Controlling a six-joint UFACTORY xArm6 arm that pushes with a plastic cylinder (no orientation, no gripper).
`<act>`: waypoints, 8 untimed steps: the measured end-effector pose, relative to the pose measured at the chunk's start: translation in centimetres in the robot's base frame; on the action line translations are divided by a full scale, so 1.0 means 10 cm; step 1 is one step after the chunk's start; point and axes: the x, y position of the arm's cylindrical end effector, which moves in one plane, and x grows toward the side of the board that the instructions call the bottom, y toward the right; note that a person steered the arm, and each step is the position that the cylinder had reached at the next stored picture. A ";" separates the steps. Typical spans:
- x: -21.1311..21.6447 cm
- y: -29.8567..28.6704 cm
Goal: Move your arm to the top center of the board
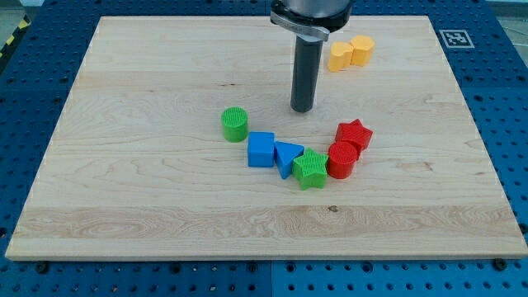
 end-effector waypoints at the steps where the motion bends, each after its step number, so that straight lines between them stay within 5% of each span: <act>1: 0.00 0.00; 8: -0.36 -0.73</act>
